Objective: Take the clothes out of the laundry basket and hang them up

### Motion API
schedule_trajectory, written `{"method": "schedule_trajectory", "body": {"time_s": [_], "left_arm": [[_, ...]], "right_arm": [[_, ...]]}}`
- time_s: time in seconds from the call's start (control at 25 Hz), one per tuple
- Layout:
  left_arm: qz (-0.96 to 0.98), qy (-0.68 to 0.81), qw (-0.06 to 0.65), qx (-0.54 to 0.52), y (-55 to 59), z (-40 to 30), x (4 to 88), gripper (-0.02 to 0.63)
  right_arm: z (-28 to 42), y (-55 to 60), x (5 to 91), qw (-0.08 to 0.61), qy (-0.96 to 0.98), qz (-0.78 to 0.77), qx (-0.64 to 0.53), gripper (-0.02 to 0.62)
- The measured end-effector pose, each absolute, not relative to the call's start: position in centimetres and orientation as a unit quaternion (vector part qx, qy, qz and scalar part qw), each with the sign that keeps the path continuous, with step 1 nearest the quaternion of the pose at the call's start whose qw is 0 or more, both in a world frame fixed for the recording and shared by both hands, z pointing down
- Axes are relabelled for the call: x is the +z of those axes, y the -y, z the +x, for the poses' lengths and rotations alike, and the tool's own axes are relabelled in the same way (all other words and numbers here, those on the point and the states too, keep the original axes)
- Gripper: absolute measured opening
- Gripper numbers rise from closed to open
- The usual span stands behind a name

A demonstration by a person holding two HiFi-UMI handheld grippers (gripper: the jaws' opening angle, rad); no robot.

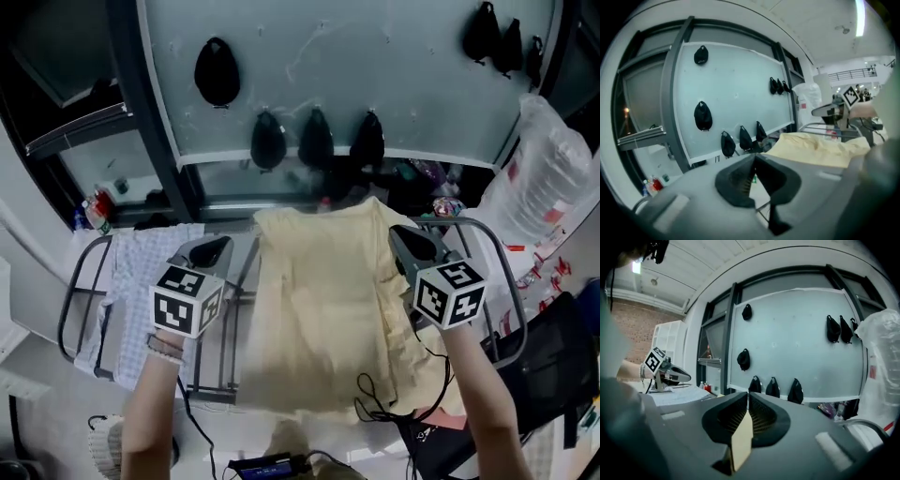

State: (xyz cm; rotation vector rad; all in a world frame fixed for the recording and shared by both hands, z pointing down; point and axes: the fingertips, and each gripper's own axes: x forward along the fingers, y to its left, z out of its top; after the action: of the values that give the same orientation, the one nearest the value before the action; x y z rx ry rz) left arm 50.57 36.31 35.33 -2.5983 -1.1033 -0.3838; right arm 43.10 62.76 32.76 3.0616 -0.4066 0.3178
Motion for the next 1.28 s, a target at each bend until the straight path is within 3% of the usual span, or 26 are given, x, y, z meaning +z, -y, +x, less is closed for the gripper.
{"method": "schedule_trajectory", "body": {"time_s": [0.56,0.8,1.28], "left_arm": [[-0.958,0.247,0.135,-0.061,-26.5,27.3,27.7,-0.006],[-0.972,0.176,0.146,-0.048,-18.9,17.9,26.3,-0.006],[-0.985,-0.035,0.139,-0.09,-1.4,-2.8,29.1,-0.006]], "right_arm": [[27.3,-47.4,28.0,0.06,0.326,0.943,0.004,0.011],[21.1,-38.0,27.6,0.047,0.418,0.907,-0.013,0.011],[7.5,-15.0,30.4,0.087,0.612,0.785,-0.028,0.011]]}}
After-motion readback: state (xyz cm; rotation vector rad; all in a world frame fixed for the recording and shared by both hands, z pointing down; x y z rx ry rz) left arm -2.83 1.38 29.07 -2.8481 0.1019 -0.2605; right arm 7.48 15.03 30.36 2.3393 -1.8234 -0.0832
